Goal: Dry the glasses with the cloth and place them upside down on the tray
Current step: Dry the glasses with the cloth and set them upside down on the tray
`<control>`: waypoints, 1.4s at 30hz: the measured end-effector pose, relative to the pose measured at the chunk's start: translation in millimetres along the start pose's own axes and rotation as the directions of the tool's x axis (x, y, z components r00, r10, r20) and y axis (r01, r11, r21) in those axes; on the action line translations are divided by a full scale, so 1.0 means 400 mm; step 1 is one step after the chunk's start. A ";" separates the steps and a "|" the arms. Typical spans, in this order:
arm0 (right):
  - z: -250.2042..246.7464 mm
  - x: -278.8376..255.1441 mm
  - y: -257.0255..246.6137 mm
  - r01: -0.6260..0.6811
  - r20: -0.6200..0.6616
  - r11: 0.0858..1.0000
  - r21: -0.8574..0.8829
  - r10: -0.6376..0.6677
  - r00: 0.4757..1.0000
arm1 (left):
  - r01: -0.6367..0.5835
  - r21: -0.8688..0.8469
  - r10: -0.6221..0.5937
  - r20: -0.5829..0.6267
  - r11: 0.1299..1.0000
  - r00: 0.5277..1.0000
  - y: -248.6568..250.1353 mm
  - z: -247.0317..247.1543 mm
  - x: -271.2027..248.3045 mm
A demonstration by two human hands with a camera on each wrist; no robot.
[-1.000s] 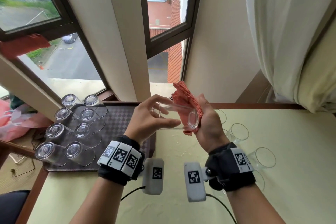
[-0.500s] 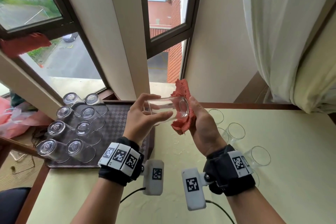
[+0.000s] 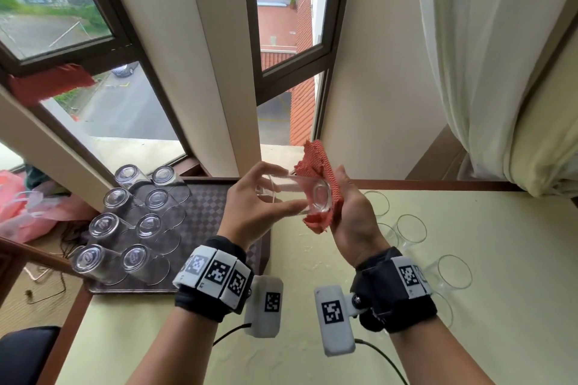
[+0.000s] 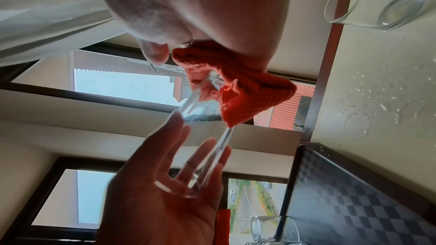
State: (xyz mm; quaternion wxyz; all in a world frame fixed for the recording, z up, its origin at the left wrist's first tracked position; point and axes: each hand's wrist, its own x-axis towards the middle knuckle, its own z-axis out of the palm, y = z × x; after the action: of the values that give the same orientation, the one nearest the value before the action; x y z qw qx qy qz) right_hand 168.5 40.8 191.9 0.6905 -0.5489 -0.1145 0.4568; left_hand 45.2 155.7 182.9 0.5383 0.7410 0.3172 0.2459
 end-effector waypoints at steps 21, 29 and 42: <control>-0.016 0.024 -0.014 0.036 0.028 0.999 0.005 -0.036 0.999 | 0.067 -0.188 -0.071 -0.015 0.980 0.997 -0.010 0.008 0.029; 0.001 0.020 0.006 0.053 0.036 0.996 -0.067 -0.051 0.998 | 0.051 -0.178 -0.055 -0.013 0.983 0.998 -0.009 0.003 0.019; -0.013 -0.006 -0.012 -0.021 0.129 0.987 0.160 0.000 0.992 | -0.006 -0.332 0.031 0.071 0.943 0.997 0.001 0.032 -0.014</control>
State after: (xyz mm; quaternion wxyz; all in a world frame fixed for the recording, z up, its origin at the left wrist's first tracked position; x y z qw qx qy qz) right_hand 173.0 35.7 195.1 0.7214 -0.4612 -0.1187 0.5028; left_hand 50.7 143.1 179.4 0.6645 0.6515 0.2438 0.2729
